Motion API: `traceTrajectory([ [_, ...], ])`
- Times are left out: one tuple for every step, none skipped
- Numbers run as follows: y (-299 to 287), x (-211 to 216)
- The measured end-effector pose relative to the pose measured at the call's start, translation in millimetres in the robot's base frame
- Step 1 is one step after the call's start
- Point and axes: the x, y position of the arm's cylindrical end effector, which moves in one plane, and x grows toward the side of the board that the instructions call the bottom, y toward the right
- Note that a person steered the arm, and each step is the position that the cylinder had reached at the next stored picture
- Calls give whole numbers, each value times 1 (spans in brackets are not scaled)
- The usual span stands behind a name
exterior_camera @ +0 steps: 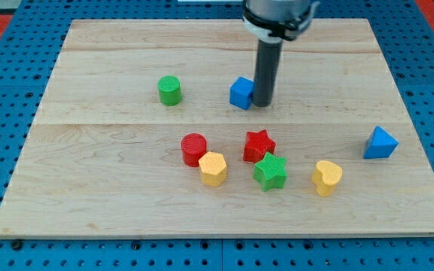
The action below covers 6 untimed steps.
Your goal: Slide blue cube closer to the green circle
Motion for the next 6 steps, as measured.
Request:
traceTrajectory([
  [-122,-11],
  [-106,2],
  [-53,1],
  [-55,-50],
  [-148,-43],
  [-186,-42],
])
